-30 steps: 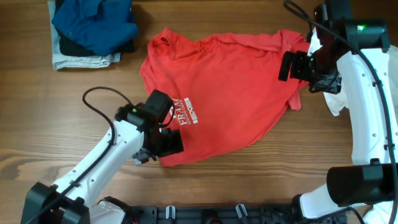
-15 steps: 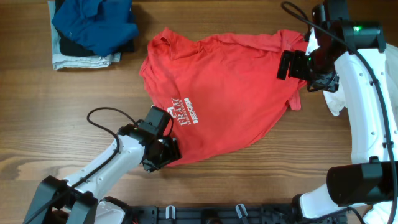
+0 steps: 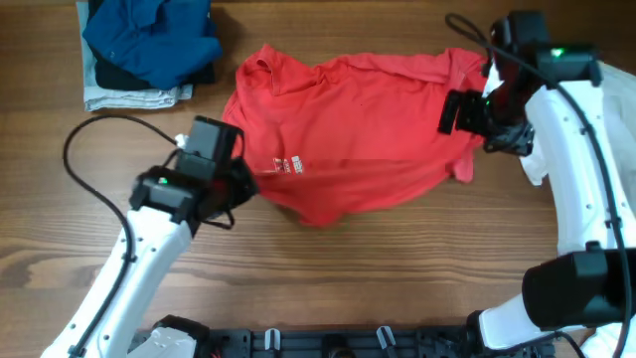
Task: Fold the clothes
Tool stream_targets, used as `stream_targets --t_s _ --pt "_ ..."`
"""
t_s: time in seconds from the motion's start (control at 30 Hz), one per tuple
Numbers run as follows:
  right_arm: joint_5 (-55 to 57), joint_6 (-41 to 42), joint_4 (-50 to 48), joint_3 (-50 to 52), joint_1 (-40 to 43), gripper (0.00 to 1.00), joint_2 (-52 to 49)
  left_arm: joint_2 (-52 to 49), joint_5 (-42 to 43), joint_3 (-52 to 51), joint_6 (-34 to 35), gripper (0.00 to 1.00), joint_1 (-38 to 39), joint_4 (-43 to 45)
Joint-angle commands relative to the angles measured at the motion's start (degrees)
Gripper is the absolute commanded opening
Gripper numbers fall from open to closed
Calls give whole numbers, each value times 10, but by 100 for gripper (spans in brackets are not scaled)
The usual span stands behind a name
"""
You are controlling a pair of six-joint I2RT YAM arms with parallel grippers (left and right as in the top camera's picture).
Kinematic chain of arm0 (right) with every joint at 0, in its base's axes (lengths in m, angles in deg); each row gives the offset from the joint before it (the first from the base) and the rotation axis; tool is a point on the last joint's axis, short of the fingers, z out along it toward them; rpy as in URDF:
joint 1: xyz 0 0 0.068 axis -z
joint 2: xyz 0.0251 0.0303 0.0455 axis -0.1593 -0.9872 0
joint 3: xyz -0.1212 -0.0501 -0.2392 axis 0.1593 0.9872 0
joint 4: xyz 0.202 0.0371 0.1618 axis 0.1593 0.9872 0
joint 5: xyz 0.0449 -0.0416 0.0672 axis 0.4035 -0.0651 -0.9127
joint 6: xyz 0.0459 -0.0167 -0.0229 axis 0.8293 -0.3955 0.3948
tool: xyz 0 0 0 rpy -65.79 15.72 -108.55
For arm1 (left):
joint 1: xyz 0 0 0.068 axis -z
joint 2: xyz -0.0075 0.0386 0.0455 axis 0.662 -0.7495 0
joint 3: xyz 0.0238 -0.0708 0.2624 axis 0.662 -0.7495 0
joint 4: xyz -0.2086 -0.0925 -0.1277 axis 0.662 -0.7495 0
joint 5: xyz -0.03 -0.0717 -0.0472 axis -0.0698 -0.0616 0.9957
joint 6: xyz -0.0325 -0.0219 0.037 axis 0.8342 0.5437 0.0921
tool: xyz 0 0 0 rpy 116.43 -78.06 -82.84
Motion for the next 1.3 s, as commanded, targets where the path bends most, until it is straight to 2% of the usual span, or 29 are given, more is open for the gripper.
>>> stream_targets --t_s 0.0,0.1,0.4,0.5,0.57,0.7,0.83,1.13,1.27 --pt "-1 37 -60 89 5 99 1 -10 -19 1 -37 5 -47 -2" --pt "-38 50 -146 175 6 96 1 -28 -19 1 -43 5 -84 17" --pt "-51 62 -285 309 6 90 -5 -96 -18 1 -45 6 -87 44" --pt "-29 85 -305 314 16 89 -17 -96 -18 1 -46 6 -87 41" --pt "-29 80 -324 314 26 85 -28 -96 -18 1 -45 7 -87 41" --pt "-29 63 -336 315 31 85 -45 -96 -18 1 -45 7 -87 39" --pt "-28 61 -346 315 46 66 -47 -96 -18 0 -45 7 -87 37" --pt "-37 54 -375 315 46 63 -107 -96 -18 0 -45 7 -87 37" --pt "-37 68 -380 315 46 4 -120 -96 -18 0 -45 7 -87 37"
